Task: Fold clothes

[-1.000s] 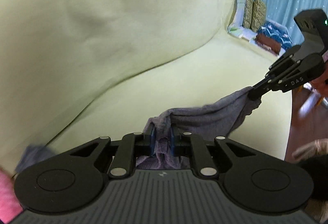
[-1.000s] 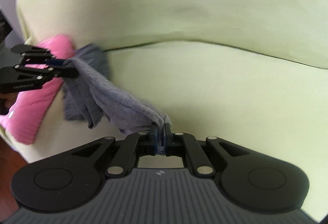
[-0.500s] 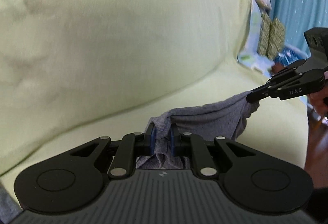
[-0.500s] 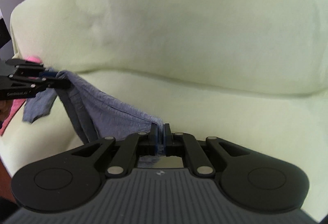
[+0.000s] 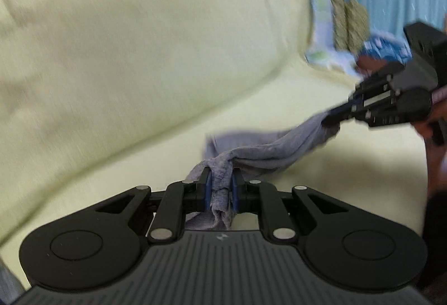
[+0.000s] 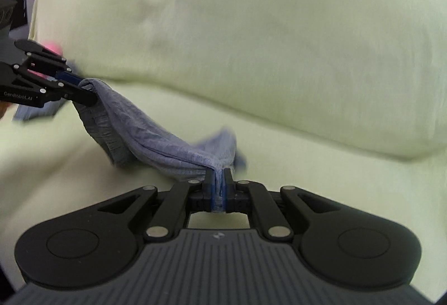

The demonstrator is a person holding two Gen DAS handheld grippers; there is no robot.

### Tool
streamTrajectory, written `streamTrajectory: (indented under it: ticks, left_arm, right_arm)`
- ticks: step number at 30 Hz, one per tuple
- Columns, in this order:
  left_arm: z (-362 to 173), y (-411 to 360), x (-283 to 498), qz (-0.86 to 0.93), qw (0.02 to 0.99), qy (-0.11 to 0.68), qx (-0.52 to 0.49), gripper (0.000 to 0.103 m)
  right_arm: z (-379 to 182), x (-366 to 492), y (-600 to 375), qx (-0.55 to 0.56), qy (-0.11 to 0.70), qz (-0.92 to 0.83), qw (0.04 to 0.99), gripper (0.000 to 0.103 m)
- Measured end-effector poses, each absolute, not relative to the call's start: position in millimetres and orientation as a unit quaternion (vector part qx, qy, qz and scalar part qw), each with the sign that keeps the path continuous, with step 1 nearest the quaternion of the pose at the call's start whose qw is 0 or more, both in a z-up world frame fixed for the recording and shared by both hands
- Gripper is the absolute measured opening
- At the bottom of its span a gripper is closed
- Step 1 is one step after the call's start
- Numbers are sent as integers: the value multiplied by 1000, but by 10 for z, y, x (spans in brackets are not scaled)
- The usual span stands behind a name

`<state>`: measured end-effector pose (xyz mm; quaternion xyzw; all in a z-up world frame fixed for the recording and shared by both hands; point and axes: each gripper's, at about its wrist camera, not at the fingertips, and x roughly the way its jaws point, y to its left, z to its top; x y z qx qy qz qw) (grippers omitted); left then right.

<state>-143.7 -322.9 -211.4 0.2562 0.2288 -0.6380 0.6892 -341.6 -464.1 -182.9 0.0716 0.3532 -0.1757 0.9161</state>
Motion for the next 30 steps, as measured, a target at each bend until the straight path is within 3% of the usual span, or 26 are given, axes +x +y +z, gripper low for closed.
streamTrajectory:
  ticks: [5,8,12,14,15,25,30]
  left_arm:
    - [-2326,-2892,-1980,-632,661,278,296,15]
    - [-2369,-2741,-2235,-629,649,295,310,15]
    - [-2323,-2593,-2289,-626,647,309,307,15]
    - [-2298,-2501,-2227,-630,639,322,302,29]
    - [-2300,-2471,-2198,-627,643,319,304,42]
    - [-2463,-2557,-1486,-577,691,330,285,42]
    - [-2678,-2782,-1169,-592,676,339,278,42]
  right_arm:
    - [-1926,-3846,-4407,120,377,-207,895,5]
    - [-1908,-3958,-4280,130,379,-221,889,25]
    - [-1826,-4026,-4097,139,367,-197,899,27]
    - [-1839,-3987,-4007,131,371,-181,901,30]
    - [-1850,-3955,-3953,126,374,-172,903,30]
    - [-1898,-3449,-3377,103,397,-99,906,32]
    - [-1982,-3262,-3271,103,404,-77,905,42]
